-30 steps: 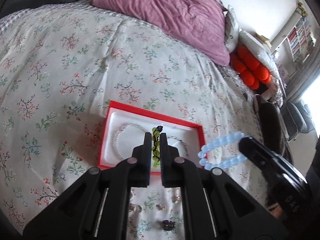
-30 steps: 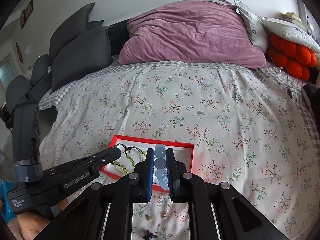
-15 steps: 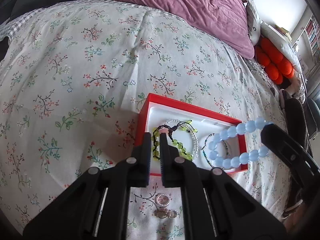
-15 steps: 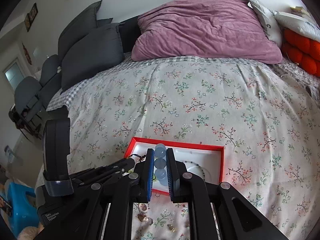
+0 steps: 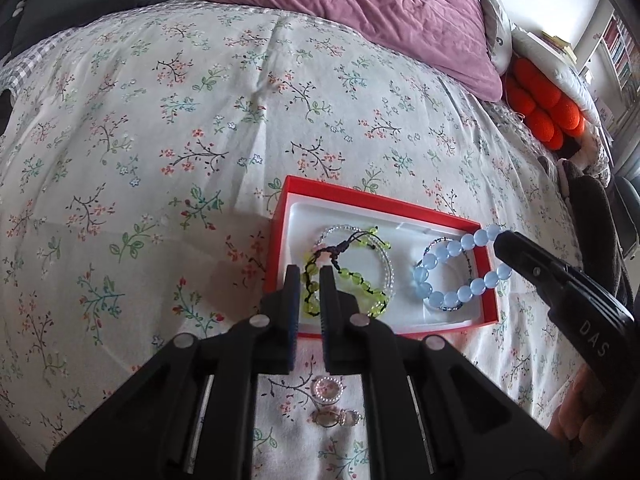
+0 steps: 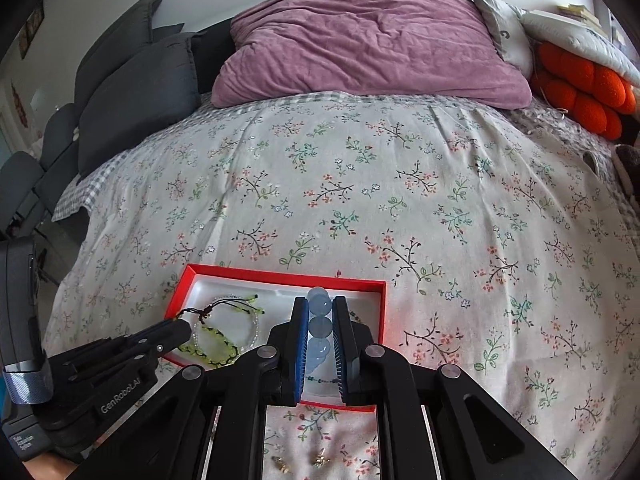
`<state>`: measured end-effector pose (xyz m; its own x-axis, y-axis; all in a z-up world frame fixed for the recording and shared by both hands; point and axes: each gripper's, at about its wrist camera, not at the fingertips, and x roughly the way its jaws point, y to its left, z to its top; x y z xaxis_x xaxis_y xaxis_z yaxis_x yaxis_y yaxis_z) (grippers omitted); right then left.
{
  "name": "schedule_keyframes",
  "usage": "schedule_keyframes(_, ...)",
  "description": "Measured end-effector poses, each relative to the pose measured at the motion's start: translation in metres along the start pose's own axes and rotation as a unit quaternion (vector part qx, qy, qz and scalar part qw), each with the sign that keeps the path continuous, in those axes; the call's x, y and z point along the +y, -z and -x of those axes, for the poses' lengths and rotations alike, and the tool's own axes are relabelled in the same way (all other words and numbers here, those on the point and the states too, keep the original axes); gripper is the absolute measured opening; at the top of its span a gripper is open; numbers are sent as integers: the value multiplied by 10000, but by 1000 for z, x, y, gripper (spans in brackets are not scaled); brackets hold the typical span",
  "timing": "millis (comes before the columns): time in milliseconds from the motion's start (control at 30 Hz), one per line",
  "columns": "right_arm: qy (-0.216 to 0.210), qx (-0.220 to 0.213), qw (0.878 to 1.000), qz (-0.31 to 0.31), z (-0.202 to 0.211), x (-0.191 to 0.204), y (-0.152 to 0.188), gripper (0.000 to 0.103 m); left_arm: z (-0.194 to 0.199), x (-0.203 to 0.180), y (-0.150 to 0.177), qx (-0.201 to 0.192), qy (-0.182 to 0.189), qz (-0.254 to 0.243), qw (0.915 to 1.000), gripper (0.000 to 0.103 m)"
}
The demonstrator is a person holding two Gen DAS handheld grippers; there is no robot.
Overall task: Organize jewelry
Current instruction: 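Carry both held bracelets over the red box and lower them inside, then open both grippers to release the bracelets in the box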
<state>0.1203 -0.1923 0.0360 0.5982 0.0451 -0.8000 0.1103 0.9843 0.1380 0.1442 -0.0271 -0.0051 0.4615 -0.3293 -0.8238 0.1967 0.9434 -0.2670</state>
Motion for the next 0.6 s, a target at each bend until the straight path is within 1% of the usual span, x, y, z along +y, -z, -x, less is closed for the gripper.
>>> schedule_keyframes(167,-160,160,9997,-30,3,0,0,15,5,-5,2,14,20,-150,9999,23)
schedule_keyframes(233,-149,176,9997,59,7,1,1,18,10,-7,3,-15,28,-200,9998,34)
schedule_keyframes(267,-132,192,9997,101,9,2,2,19,12,-8,3,-26,36,-218,9998,37)
schedule_keyframes(300,-126,209,9996,130,11,2,3,22,15,-9,3,-39,65,-224,9997,41)
schedule_keyframes(333,-134,220,9996,143,13,2,4,28,17,-10,4,-47,98,-228,9997,43)
schedule_keyframes(367,-144,225,9995,143,15,1,5,33,20,-11,5,-54,112,-238,9996,49)
schedule_keyframes(400,-148,223,9996,131,17,-1,6,51,23,-12,5,-65,105,-259,9996,55)
schedule_keyframes(433,-140,195,9997,106,21,-3,7,64,25,-13,6,-85,103,-287,9995,58)
schedule_keyframes(500,-131,138,9998,89,27,-5,9,65,31,-14,8,-117,98,-362,9992,62)
schedule_keyframes(600,-129,198,9997,84,33,-9,13,65,38,-14,13,-171,34,-417,9990,68)
